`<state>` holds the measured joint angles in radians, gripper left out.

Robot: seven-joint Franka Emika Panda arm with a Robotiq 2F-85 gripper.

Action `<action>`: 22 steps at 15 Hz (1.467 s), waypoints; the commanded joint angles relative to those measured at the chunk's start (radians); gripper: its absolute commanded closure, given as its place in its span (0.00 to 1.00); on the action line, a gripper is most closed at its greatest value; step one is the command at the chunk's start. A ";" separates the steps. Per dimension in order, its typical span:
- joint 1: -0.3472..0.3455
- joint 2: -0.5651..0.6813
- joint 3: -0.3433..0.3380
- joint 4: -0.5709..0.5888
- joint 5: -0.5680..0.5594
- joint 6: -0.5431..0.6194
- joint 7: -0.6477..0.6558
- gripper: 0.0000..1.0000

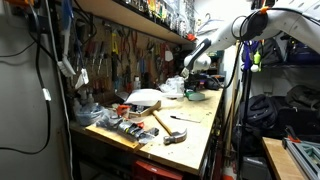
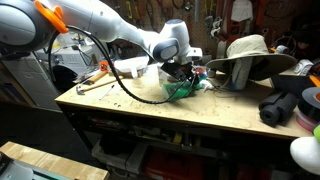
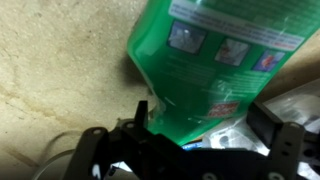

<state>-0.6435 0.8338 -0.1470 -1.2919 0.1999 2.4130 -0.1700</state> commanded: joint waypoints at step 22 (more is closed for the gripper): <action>0.020 -0.171 -0.018 -0.122 0.034 -0.352 0.338 0.00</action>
<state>-0.6286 0.7350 -0.1666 -1.3066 0.2043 2.0036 0.1402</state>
